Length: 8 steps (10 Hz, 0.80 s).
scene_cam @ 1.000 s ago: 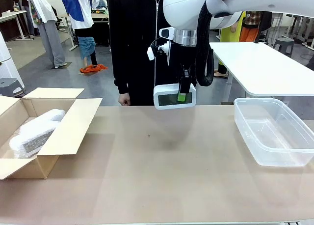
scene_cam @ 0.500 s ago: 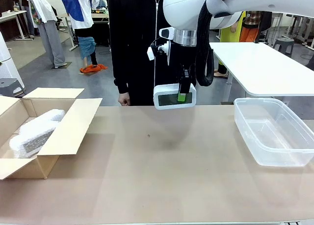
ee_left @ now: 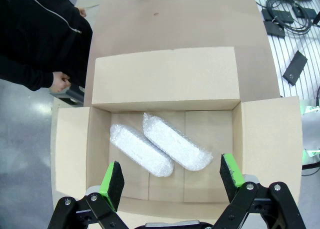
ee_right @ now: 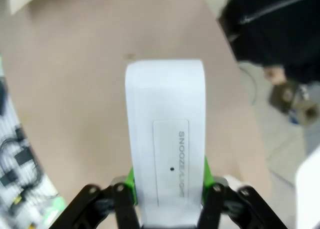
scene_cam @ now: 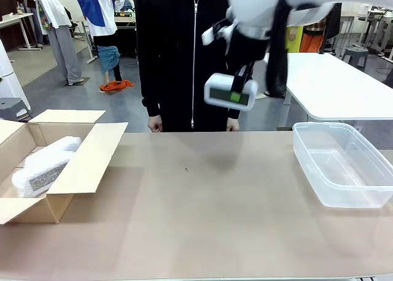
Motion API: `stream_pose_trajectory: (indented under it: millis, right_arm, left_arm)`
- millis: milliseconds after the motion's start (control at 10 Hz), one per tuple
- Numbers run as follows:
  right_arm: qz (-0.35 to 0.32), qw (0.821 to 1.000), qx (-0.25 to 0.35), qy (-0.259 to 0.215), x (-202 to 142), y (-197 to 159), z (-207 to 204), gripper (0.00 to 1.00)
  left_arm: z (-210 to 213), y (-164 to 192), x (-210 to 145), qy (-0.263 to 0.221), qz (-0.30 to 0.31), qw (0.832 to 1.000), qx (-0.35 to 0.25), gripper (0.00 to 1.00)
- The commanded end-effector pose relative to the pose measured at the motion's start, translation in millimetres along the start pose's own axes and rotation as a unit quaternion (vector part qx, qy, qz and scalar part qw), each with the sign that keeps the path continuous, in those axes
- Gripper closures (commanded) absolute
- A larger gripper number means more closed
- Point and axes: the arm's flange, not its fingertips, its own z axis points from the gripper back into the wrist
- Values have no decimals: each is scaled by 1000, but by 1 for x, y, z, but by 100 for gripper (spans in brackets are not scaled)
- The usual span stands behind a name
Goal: Separate and place wrapped and unwrapped clocks.
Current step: If the picked Digital clock is wrapped, place it in the Package Box ; if not, place it in the Organizing box.
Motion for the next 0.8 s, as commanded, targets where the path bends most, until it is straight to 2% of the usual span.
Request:
stream_pose_trajectory:
  millis: [0, 100, 300, 500, 700]
  right_arm:
    - [-115, 988, -96, -24, -54, -3, 36, 49]
    - [-165, 977, -129, -35, -78, -7, 64, 49]
    - [-261, 949, -177, -16, -127, -4, 107, 49]
    - [-336, 921, -196, -5, -168, 9, 112, 49]
    - [-381, 908, -175, -1, -204, 27, 95, 49]
  left_arm:
    - [0, -3, -1, -2, -12, 1000, -1, 0]
    - [0, -3, -1, -2, -12, 1000, -1, 0]
    - [0, -3, -1, -2, -12, 1000, -1, 0]
    - [0, -3, -1, -2, -12, 1000, -1, 0]
    - [0, -3, -1, -2, -12, 1000, -1, 0]
